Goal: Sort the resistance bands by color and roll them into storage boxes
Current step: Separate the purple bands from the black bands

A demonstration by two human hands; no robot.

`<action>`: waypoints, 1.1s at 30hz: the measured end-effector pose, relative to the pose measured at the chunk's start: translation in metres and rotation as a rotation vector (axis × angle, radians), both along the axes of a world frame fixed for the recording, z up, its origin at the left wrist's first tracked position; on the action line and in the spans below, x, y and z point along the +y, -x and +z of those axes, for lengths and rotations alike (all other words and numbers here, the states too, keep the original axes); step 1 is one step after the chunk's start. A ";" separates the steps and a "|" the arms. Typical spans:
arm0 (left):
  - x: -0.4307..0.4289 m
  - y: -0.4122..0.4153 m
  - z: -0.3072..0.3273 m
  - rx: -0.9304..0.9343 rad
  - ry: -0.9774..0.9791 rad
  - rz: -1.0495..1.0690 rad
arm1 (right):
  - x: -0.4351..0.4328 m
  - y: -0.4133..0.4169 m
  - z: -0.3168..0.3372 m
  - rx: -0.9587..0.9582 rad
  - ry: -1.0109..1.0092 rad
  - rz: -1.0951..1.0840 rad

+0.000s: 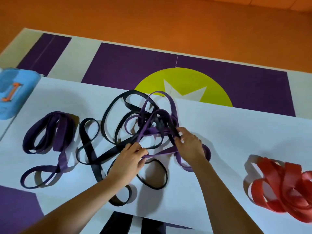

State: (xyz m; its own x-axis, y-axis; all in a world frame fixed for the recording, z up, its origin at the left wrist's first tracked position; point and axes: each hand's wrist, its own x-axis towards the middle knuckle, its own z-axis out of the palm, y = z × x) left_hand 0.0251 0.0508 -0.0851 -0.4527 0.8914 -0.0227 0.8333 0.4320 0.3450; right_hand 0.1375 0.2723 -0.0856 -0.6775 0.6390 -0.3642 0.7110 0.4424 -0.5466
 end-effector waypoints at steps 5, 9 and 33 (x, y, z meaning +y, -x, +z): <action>-0.001 -0.014 0.029 -0.100 -0.175 0.011 | -0.019 -0.027 0.013 0.042 0.094 0.054; 0.007 -0.020 0.066 -0.290 -0.266 0.092 | -0.030 -0.050 0.038 0.317 0.198 -0.039; 0.088 0.002 0.361 -0.960 -0.667 -0.120 | -0.048 -0.008 0.235 0.764 0.292 -0.199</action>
